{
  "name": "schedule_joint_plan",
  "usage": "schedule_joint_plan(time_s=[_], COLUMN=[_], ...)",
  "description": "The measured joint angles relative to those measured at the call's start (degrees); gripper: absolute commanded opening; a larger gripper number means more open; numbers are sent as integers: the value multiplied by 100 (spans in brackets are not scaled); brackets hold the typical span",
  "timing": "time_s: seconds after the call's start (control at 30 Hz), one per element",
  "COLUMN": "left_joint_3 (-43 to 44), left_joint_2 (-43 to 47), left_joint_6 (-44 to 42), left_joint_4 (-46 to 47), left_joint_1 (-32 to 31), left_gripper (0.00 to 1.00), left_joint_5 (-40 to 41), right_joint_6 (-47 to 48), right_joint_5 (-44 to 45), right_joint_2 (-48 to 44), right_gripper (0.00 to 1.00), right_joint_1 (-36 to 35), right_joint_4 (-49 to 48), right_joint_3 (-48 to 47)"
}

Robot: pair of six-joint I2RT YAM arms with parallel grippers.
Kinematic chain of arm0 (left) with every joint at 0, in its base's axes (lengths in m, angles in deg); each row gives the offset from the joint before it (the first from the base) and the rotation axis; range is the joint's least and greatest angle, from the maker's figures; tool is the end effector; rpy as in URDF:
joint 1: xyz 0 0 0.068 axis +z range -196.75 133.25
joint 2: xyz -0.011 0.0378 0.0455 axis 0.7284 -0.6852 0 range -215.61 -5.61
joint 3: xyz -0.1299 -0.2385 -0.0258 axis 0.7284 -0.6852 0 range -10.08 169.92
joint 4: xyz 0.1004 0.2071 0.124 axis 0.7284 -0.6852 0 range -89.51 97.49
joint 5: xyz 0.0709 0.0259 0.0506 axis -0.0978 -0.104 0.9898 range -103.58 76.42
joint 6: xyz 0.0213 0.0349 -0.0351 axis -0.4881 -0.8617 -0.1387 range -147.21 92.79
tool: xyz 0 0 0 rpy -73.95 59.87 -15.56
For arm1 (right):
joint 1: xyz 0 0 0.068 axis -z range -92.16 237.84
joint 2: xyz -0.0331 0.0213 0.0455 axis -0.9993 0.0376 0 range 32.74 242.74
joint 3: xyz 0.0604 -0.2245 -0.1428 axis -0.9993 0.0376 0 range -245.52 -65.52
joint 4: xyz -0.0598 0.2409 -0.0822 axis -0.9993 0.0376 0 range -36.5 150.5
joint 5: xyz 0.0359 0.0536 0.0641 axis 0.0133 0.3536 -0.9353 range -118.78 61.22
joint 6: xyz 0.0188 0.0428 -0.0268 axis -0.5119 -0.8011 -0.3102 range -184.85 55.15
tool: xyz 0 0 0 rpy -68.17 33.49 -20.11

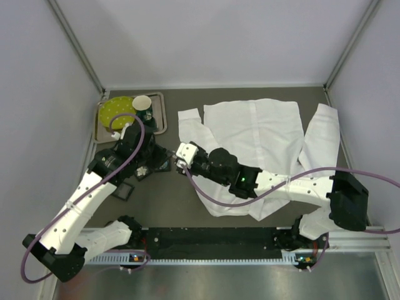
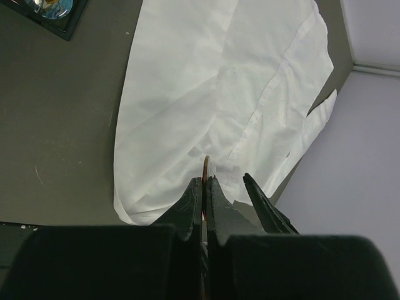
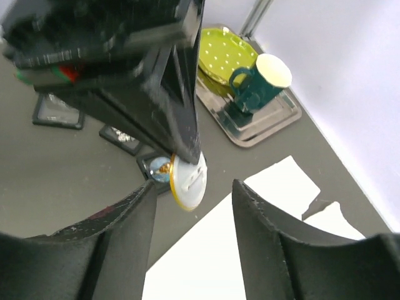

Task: Remove the brooch from the garment
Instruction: Adjust the brooch.

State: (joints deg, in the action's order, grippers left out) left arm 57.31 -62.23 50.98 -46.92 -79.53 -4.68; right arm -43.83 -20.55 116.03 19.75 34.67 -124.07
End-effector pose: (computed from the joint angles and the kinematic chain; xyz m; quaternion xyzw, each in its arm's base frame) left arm 0.1570 -0.0945 0.3633 -0.3820 0.8336 -0.2830 0.2812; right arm 0.1336 0.3187 0.3165 -0.4854 0.5615 0.2180 0.6337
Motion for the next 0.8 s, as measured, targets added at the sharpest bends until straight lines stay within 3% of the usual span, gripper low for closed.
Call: schedule_joint_plan(time_s=[0.13,0.43,0.7,0.8], left_joint_3=[0,0,-39,-79], left_joint_2=[0,76,138,140], left_joint_6=[-7,-57,-66,-68], left_joint_4=[-2,42,173,216], left_joint_1=[0,0,0,0], left_gripper=[0,0,0,0], left_joint_5=[-2,-103,-343,-413], right_joint_6=[17,509,881,933], right_joint_5=[114,105,-166,-236], right_joint_2=[-26,-317,-249,-208], right_gripper=[54,36,35,30], right_joint_1=[0,-2,-2,-2], right_joint_4=[-162,-1836,-2973,-3182], right_joint_3=[343,1738,1882,1880])
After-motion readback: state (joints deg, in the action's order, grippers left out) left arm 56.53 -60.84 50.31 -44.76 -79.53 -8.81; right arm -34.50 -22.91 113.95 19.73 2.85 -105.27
